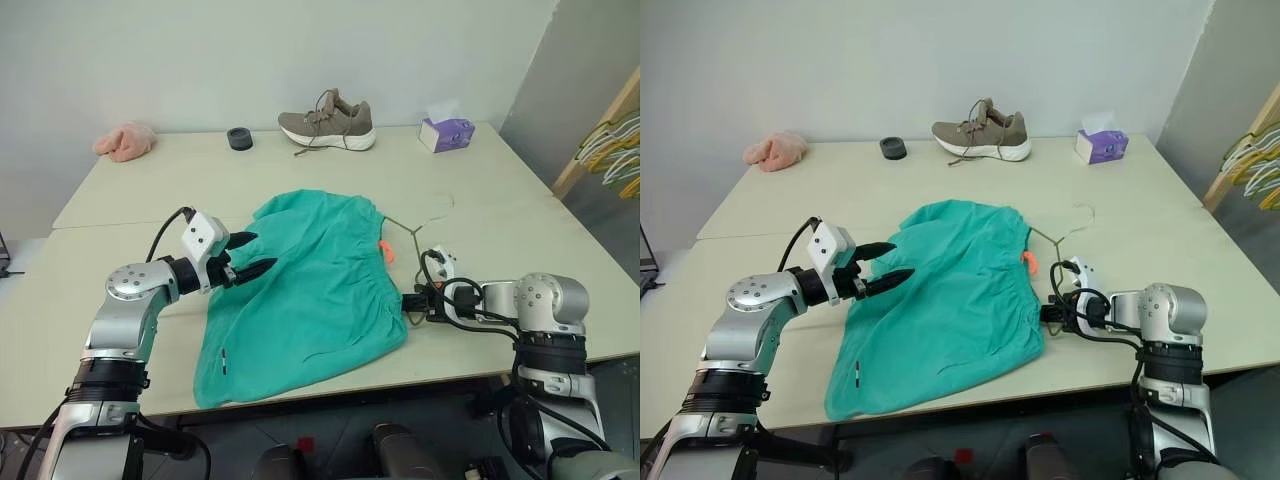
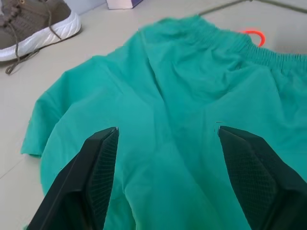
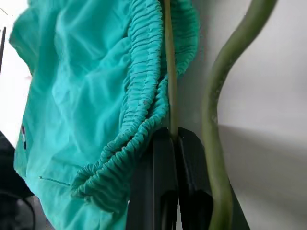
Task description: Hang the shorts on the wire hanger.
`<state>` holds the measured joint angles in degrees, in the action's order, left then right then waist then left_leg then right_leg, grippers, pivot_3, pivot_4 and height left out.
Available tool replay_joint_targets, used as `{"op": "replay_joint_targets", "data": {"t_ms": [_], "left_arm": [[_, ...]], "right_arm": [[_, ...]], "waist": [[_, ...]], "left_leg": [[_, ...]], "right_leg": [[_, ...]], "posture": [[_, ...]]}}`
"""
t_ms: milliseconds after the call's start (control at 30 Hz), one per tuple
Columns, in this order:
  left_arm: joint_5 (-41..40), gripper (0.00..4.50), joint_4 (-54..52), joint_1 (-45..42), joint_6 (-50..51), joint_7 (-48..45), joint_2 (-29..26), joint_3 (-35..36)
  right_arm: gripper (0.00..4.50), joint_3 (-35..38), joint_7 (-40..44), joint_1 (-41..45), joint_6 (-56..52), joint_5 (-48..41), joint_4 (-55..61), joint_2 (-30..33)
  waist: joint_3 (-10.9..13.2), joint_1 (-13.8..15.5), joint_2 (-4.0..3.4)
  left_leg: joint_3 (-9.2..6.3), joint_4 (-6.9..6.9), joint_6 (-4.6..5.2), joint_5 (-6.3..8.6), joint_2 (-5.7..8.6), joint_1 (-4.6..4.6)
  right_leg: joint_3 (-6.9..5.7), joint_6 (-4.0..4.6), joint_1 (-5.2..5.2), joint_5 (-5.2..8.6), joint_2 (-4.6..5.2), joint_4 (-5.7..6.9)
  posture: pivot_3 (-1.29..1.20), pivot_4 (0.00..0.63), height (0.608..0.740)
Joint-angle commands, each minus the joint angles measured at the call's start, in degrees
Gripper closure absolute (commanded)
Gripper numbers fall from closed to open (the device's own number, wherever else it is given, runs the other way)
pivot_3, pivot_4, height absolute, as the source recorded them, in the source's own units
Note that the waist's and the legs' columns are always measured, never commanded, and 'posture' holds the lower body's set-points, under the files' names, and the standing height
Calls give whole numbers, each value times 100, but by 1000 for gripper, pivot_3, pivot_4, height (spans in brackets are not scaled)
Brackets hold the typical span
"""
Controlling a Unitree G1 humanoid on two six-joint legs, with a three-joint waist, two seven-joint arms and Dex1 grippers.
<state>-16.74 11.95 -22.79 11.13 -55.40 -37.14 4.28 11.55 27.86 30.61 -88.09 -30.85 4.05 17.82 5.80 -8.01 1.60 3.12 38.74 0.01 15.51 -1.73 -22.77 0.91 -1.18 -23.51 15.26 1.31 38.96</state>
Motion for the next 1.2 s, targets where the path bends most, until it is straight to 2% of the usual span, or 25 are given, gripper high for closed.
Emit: {"op": "replay_joint_targets", "data": {"t_ms": [33, 200, 433, 533, 667, 867, 1200], "left_arm": [[-131, 1007, -164, -126, 70, 82, -16, 180], [-352, 11, -185, -417, 233, -111, -236, 383], [-376, 11, 94, -1402, 137, -412, -660, 483], [-273, 11, 113, -1642, 70, -960, -933, 221], [232, 11, 392, -1894, -519, -1494, -1211, -265], [588, 11, 1145, -2435, -1200, -1512, -956, -507], [838, 11, 1043, -2099, -1295, -2319, -962, -1089]], "right_arm": [[4500, -623, 223, -173, 1194, 180, 702, 336], [4500, -1811, 641, -267, 2659, 851, 945, 1115], [4500, -2533, 948, -47, 3834, 1512, 751, 1562], [4500, -2771, 1082, 52, 4188, 1753, 722, 1654], [4500, -3175, 1283, 112, 4934, 2278, 764, 1843], [4500, -3432, 1453, 129, 5506, 2777, 856, 1891], [4500, -3512, 1613, 147, 6286, 3493, 935, 1925]], "waist": [[0, -15, -1], [1, -41, 0], [1, -34, 1], [1, -38, 1], [0, -26, 1], [0, -11, 2], [0, -56, 2]], "left_leg": [[0, 0, 0, 0, 0, 0], [1, 0, 0, 0, 0, 2], [-1, 0, 0, 0, 1, -2], [4, 1, 0, 0, 2, -1], [0, 1, 0, 0, 1, -1], [3, 5, 0, 0, 2, -3], [8, 5, 0, -1, -2, -2]], "right_leg": [[-1, -1, 0, 0, -2, 0], [-1, -12, -1, 7, -10, 1], [-1, -12, -5, 7, -15, -1], [3, -7, -5, 4, -14, 0], [-1, -2, -6, 1, -15, 0], [0, -5, -7, 3, -15, 1], [4, -1, -10, 1, -16, 4]], "posture": [[-183, 76, 740], [-185, 73, 740], [-171, 63, 740], [-167, 60, 740], [-162, 58, 740], [-175, 61, 740], [-191, 66, 740]]}}
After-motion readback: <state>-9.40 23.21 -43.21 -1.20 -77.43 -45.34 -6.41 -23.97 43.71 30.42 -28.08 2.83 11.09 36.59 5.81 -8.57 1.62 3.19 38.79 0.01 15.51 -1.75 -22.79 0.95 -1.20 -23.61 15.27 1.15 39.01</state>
